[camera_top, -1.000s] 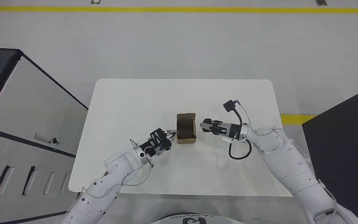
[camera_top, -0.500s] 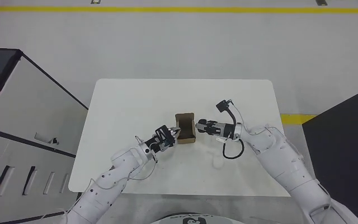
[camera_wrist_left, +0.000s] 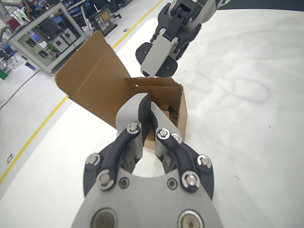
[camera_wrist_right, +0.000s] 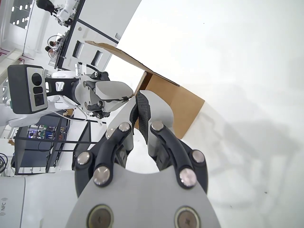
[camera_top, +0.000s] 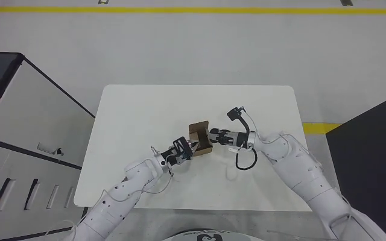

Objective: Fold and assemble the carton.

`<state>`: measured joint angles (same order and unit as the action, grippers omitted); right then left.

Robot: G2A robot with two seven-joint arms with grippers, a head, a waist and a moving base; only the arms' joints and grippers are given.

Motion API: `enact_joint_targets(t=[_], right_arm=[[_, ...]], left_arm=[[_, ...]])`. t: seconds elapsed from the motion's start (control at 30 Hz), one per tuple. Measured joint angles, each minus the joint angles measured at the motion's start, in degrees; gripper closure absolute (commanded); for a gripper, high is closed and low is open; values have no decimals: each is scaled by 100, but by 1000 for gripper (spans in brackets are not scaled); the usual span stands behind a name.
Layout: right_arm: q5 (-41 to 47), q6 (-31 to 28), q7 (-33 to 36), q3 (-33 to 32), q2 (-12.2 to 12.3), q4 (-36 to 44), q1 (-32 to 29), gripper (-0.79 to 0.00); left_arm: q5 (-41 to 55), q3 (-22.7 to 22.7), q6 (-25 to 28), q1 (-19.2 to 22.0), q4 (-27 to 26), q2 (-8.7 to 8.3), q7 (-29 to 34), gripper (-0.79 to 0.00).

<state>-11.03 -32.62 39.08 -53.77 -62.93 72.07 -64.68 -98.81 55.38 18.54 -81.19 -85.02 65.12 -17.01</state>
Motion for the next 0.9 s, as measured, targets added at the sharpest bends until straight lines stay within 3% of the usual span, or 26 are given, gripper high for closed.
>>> enact_joint_targets(t=[0.9], right_arm=[[-212,112,131,316,-138,-208,230,0]], left_arm=[[-61,0,-104,52,102,32,-16,0]])
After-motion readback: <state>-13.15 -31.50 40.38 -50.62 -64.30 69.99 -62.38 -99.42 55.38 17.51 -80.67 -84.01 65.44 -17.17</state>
